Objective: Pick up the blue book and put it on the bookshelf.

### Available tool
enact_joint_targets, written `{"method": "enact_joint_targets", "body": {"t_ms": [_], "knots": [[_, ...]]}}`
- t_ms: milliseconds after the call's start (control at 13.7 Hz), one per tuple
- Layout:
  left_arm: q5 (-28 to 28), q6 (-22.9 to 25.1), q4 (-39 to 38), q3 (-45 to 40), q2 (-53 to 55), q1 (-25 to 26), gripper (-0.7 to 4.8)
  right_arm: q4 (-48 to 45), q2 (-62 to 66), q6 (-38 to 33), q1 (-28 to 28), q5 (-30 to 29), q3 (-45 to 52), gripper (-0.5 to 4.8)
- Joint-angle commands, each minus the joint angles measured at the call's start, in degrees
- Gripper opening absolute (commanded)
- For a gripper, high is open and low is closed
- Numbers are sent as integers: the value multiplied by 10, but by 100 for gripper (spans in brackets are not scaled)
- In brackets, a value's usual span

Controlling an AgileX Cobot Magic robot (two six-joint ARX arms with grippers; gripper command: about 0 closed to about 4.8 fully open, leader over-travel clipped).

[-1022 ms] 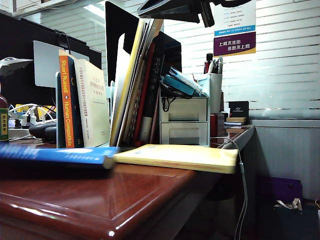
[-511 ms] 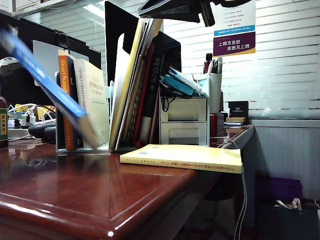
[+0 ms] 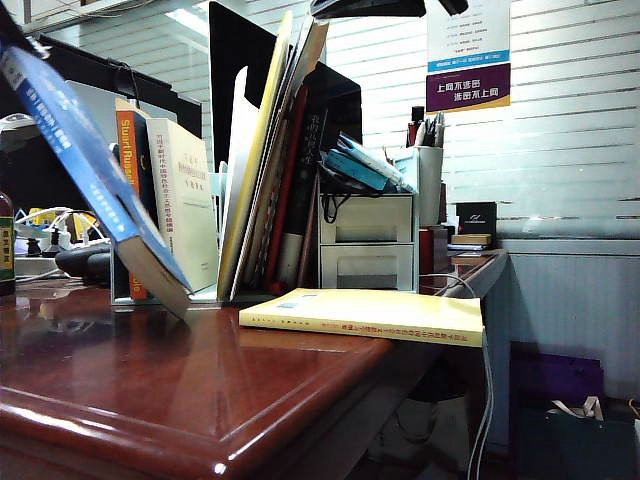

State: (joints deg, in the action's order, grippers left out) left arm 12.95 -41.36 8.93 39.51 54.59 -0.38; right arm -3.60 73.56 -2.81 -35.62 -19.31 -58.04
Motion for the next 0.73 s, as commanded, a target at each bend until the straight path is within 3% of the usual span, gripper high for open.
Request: {"method": "enact_joint_targets", "body": {"t_ms": [73,292,511,584,657,730], "knots": [[55,-4,44,32,-5,-1,-6,-32,-3,-2,-1,-51,-3,-1],[99,0,44,72,-5,-1,-6,-61,-3,-2,-1,-51,-3,-1],[107,26,39,132,-5,-1,-6,-91,-3,-2,-13,-66,-4,6],[107,26,37,146,-5,-2,-6,-123,-2,-2,-32,-67,-4,172],[106,24,35,149,-5,-2,-6,-140,-2,-2,-51,-66,-6,246],[106,23,35,150,-5,-2,-6,-162,2,-1,-81,-54,-8,253]]}}
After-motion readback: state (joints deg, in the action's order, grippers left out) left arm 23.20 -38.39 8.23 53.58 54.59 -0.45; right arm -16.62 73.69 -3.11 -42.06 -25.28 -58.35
